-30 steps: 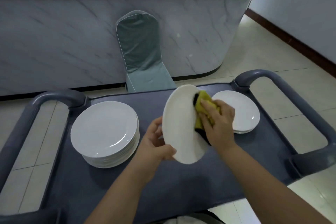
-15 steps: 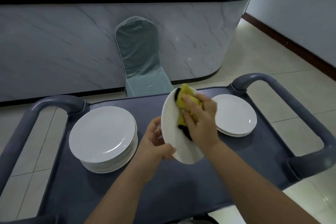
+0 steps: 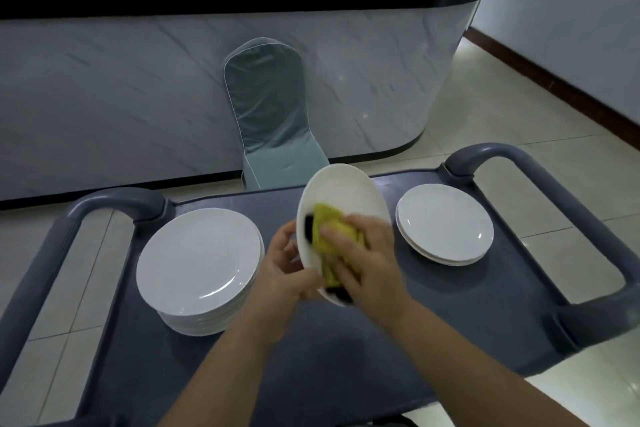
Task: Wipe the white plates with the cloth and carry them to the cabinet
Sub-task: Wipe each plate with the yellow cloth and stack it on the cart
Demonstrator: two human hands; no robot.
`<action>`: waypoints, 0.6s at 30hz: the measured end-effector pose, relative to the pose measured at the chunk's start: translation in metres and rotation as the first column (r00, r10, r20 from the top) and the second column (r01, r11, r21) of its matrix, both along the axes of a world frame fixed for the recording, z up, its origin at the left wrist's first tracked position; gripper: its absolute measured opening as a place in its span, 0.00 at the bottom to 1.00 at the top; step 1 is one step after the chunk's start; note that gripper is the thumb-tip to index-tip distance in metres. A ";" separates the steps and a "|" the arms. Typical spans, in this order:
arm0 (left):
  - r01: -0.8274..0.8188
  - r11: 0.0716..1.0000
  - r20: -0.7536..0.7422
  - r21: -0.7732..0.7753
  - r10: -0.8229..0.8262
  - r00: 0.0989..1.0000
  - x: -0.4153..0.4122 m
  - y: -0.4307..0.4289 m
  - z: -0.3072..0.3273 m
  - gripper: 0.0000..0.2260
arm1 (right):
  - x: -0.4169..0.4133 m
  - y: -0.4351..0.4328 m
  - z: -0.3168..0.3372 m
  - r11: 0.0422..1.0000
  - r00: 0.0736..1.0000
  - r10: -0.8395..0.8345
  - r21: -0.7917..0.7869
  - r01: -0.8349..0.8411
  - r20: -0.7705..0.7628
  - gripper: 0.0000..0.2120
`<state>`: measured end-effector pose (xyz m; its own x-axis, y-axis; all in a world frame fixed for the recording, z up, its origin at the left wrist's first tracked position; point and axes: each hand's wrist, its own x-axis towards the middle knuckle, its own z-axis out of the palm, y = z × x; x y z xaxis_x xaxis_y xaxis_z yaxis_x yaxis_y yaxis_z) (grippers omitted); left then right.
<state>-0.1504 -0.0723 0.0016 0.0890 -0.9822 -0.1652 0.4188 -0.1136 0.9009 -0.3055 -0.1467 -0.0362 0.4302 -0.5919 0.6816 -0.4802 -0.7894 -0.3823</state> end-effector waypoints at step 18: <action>-0.042 0.997 0.193 -0.065 0.054 0.980 0.025 -0.011 0.009 0.26 | -0.080 -0.007 -0.031 0.924 0.969 -0.246 0.295 0.243 -0.027 0.20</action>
